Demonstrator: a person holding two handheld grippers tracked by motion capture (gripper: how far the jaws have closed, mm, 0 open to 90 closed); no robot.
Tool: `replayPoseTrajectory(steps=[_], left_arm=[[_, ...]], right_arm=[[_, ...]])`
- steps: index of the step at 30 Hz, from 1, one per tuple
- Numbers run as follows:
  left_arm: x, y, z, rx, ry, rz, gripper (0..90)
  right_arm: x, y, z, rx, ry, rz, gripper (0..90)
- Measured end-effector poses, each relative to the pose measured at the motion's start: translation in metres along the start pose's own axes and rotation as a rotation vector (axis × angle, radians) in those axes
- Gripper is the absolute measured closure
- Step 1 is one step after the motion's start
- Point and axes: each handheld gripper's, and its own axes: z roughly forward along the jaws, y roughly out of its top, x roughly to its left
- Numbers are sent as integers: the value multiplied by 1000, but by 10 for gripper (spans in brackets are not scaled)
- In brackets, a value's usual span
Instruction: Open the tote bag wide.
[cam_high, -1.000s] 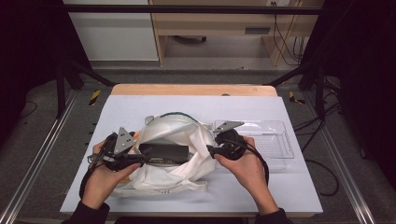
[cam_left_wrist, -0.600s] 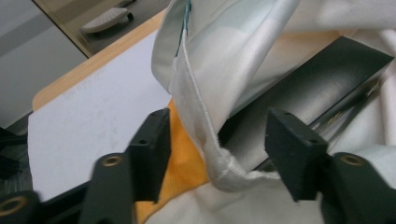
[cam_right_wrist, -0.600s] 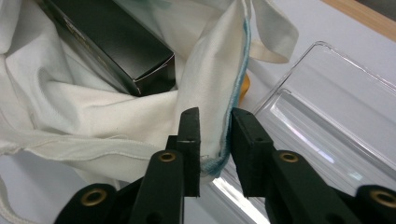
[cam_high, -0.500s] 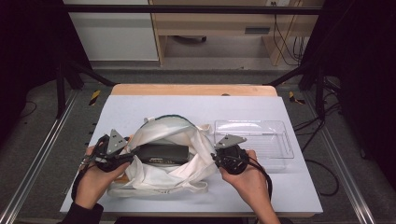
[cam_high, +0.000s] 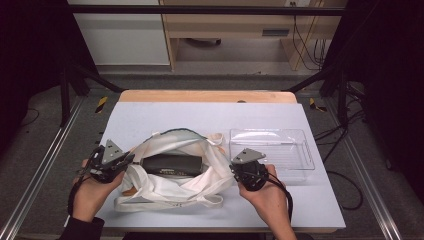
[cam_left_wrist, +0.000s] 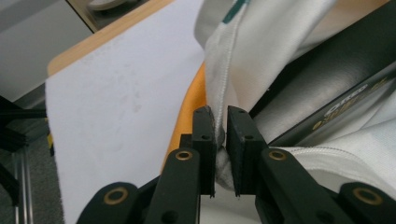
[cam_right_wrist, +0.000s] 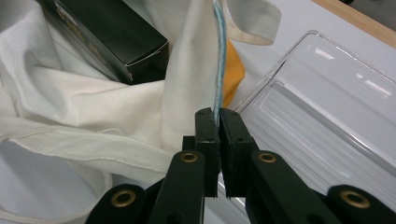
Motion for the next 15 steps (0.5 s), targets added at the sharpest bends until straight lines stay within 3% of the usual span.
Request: replayPoseTrajectory(steps=[7, 10, 15], left_arm=[[13, -6, -15, -18, 38, -18, 824], [19, -15, -12, 0, 50, -26, 824], [24, -26, -4, 11, 32, -52, 824]], right_arm=[[-2, -1, -1, 6, -15, -13, 883], [-3, -2, -1, 7, -18, -11, 884], [-4, -3, 0, 8, -22, -16, 886]])
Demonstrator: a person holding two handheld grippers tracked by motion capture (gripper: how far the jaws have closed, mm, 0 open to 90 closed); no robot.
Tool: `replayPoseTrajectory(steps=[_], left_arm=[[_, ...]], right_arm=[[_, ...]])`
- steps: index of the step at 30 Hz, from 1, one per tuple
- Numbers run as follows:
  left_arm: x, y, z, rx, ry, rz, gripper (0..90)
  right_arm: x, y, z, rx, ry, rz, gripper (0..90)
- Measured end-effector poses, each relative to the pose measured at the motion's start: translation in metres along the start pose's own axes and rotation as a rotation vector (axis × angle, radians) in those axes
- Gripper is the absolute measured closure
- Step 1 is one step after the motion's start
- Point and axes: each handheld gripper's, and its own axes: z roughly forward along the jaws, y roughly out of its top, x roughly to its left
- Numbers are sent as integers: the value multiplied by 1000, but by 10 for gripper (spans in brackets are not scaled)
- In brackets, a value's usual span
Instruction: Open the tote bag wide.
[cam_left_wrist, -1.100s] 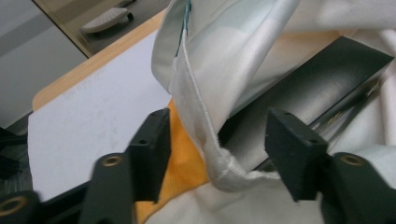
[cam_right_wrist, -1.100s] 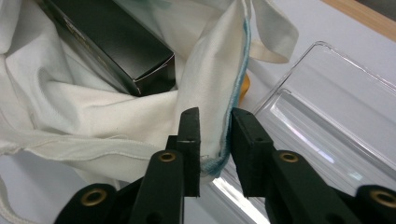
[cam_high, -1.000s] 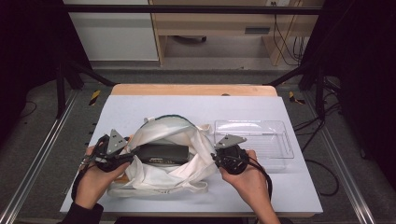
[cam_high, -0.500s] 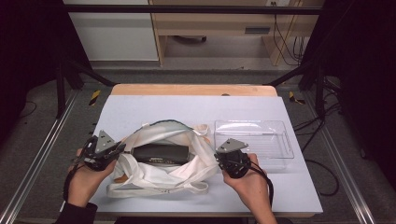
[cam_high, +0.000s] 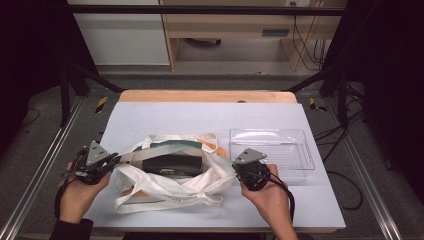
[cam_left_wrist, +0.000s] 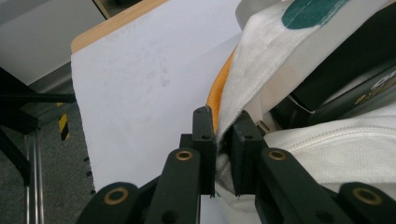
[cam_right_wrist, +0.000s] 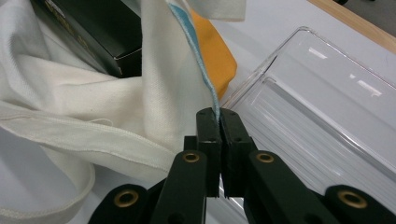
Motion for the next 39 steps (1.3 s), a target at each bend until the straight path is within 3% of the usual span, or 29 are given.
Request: replayPoseTrajectory(steps=[11, 21, 26, 30, 39], left_arm=[[8, -11, -5, -6, -24, -34, 825], [4, -13, 1, -5, -60, -35, 820], [2, -11, 1, -15, -67, -23, 757], [1, -9, 1, -29, -64, -24, 674], [2, -7, -2, -59, -54, -19, 568]], right_arm=[[-2, -1, -1, -3, 0, -7, 887], [-1, -1, 0, -2, 12, 3, 878], [1, 2, -1, -32, 35, -4, 769], [8, 12, -2, -64, 45, -41, 620], [13, 52, 17, -94, 76, -109, 427]])
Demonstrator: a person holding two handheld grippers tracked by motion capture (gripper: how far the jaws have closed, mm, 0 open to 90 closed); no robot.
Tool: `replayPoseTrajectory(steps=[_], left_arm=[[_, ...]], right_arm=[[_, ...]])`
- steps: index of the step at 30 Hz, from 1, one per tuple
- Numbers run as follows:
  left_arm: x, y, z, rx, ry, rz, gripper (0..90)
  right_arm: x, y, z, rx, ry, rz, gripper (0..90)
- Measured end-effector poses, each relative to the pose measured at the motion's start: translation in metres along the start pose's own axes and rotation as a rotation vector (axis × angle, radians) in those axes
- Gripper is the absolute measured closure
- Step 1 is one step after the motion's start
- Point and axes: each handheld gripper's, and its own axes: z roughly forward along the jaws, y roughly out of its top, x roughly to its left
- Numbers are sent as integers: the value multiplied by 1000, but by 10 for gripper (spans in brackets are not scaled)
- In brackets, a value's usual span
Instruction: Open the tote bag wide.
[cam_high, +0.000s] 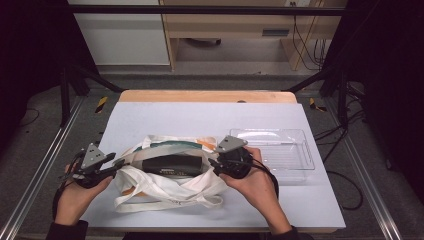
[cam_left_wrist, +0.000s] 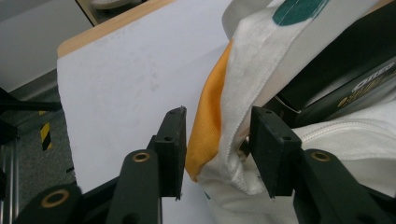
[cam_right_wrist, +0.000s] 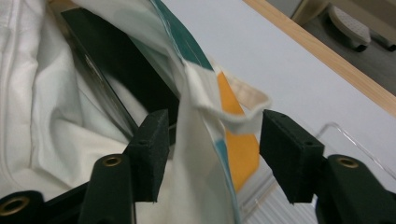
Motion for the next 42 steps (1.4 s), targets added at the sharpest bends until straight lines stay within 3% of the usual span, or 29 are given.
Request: replayPoseTrajectory(steps=[5, 14, 18, 20, 25, 28, 31, 35, 39, 42], left_arm=[[-3, 5, -7, -30, -2, -4, 492], [-9, 3, -13, -37, -2, 0, 396], [-10, 0, -6, -16, -13, -11, 388], [-10, -2, -4, -5, -21, -13, 392], [-11, -7, 2, 35, -40, -5, 396], [-12, -8, 3, 37, -43, 3, 398], [-13, -3, 2, 24, -38, 26, 396], [-15, 11, -1, -2, -50, 61, 351], [-22, 32, 3, -30, -72, 115, 312], [-27, 49, 12, -10, -91, 176, 273]], right_arm=[[3, 20, 18, 13, 25, -48, 376], [6, 42, 45, 70, 50, -111, 398], [8, 45, 59, 107, 55, -144, 503], [8, 47, 63, 119, 48, -150, 623], [-6, 52, 71, 112, 15, -70, 714], [-16, 50, 81, 139, -2, -27, 714], [-19, 49, 88, 171, -2, -5, 660], [-17, 51, 78, 136, 11, -6, 534], [-7, 54, 53, 66, 15, -35, 429], [5, 55, 33, 31, 30, -48, 400]])
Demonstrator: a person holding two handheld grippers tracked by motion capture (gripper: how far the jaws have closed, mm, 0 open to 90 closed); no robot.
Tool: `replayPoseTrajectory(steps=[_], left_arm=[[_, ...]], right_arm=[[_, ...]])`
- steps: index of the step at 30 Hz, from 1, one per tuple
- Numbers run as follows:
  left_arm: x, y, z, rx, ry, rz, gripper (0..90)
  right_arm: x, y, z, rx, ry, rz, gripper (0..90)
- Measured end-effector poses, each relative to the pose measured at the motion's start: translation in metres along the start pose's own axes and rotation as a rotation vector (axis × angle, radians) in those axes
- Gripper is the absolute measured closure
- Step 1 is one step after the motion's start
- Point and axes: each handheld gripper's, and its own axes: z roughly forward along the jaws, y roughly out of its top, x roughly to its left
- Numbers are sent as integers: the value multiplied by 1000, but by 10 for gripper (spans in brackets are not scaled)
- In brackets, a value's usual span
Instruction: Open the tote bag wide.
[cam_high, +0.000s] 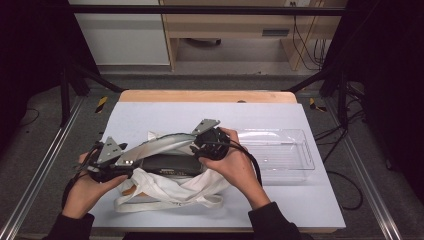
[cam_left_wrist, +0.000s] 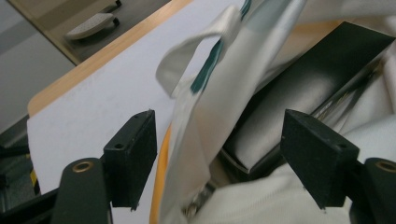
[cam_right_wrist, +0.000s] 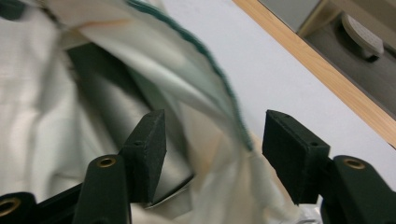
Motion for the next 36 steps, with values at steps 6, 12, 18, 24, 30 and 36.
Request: replayPoseTrajectory(steps=[6, 12, 18, 24, 30, 36], left_arm=[[-2, 25, 23, 59, -66, 68, 222], [-8, 41, 43, 89, -85, 123, 184], [-8, 49, 52, 109, -83, 136, 155], [-1, 53, 48, 90, -82, 135, 163], [1, 53, 56, 98, -104, 133, 145], [0, 49, 69, 134, -114, 154, 121]], right_arm=[[31, -13, -19, -43, 87, -20, 369], [60, -31, -10, -22, 171, -29, 323], [79, -38, 7, 5, 255, -21, 258], [90, -39, 14, 0, 312, -18, 218], [102, -39, 25, 38, 340, -43, 168], [107, -40, 39, 81, 342, -41, 165]])
